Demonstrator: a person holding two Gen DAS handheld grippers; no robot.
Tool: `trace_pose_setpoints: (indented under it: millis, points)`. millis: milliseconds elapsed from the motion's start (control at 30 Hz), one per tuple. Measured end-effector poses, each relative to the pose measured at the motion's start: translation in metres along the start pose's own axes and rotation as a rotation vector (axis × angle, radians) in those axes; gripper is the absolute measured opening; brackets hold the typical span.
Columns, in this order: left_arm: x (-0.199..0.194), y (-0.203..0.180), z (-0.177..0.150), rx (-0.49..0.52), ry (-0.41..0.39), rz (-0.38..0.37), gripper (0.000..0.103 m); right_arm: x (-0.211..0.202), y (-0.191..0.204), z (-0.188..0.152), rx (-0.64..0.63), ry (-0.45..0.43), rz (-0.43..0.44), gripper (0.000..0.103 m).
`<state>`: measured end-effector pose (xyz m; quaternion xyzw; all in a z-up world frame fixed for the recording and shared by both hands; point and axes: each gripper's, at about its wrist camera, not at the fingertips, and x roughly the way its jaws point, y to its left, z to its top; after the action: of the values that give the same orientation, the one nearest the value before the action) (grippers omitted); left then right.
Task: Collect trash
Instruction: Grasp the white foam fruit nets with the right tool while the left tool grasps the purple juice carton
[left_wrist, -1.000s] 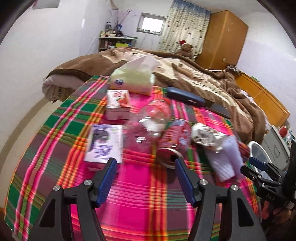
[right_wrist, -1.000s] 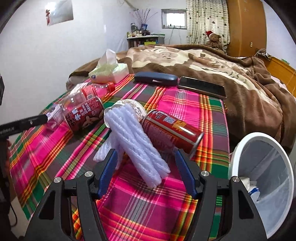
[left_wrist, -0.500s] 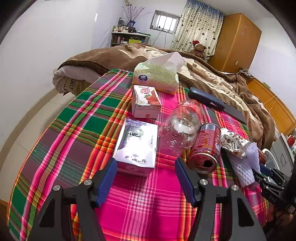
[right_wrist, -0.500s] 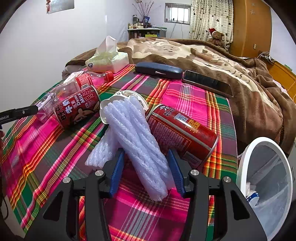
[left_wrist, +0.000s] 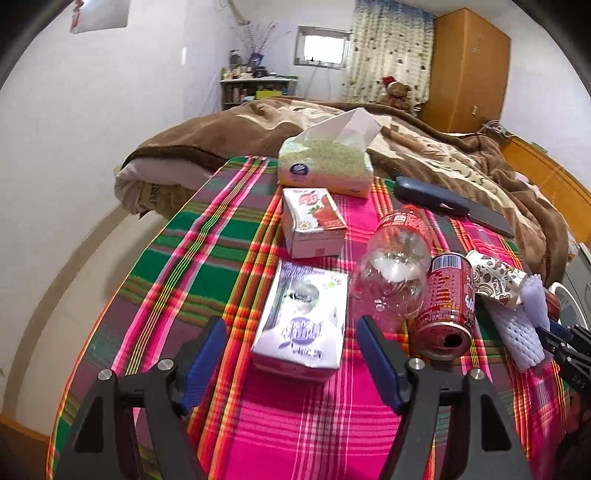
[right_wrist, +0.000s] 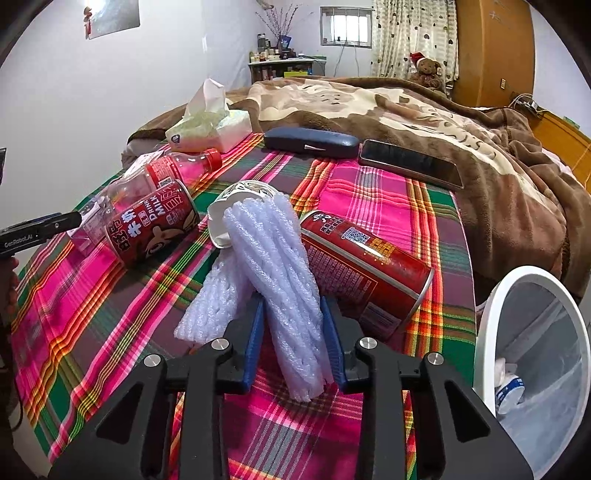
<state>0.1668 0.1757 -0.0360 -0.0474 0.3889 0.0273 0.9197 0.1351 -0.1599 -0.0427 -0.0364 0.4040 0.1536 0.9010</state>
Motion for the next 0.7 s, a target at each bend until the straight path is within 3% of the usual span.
trace_pose_setpoints:
  millis: [133, 267, 567, 700]
  points:
    - [0.017, 0.002, 0.005, 0.024, 0.054, -0.003, 0.072, 0.001, 0.001, 0.0, 0.003, 0.003, 0.0, 0.029]
    - [0.02, 0.0, 0.006, 0.038, 0.056, -0.047, 0.072, 0.001, 0.0, 0.0, 0.011, 0.002, 0.0, 0.028]
    - [0.042, 0.005, 0.005, -0.011, 0.101, -0.048, 0.072, 0.001, -0.001, 0.0, 0.022, 0.002, 0.003, 0.028]
    - [0.045, 0.004, 0.003, -0.018, 0.11, -0.048, 0.057, 0.001, -0.001, 0.0, 0.028, 0.001, 0.005, 0.028]
